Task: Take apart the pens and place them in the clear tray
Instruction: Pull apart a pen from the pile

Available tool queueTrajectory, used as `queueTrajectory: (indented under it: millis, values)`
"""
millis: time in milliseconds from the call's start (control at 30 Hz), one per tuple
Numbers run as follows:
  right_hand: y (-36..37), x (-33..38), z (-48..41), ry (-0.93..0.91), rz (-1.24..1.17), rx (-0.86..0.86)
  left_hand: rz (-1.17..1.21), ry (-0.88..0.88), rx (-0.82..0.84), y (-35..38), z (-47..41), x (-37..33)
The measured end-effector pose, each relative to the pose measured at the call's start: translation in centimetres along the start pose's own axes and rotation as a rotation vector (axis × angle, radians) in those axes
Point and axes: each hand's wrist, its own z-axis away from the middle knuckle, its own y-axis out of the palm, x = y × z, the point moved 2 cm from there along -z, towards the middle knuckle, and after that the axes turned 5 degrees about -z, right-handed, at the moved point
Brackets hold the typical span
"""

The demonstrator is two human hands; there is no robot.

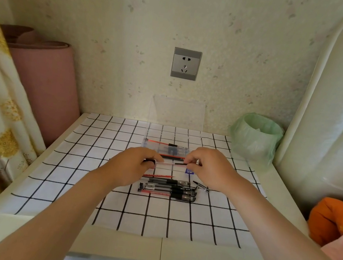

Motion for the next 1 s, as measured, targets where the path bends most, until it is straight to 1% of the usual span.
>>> queueTrajectory:
  millis: [233, 400, 533, 667, 800, 867, 967, 1000]
  values:
    - [0.0, -0.3, 0.0, 0.004, 0.008, -0.005, 0.112, 0.018, -0.022, -0.3, 0.0, -0.6]
    - [-0.1, -0.1, -0.1, -0.023, 0.041, -0.023, 0.167, -0.025, 0.016, 0.0, 0.0, -0.8]
    - [0.1, 0.5, -0.1, -0.061, 0.013, -0.028, 0.087, -0.004, 0.05, 0.4, 0.2, -0.8]
    - [1.0, 1.9, 0.0, -0.1, -0.098, 0.014, 0.031, 0.07, 0.075, 0.9, 0.4, -1.5]
    - [0.9, 2.1, -0.1, -0.058, -0.173, 0.023, -0.013, 0.07, 0.056, 1.0, 0.2, -1.7]
    - [0.4, 1.5, -0.2, -0.023, -0.124, 0.014, -0.013, 0.058, 0.05, 1.1, 0.1, -1.7]
    - [-0.2, 0.5, 0.0, 0.018, 0.028, 0.006, -0.022, 0.062, 0.046, 1.2, 0.0, -1.8]
    - [-0.3, 0.4, 0.1, 0.017, 0.034, 0.006, -0.027, 0.066, 0.045, 1.2, 0.0, -1.8]
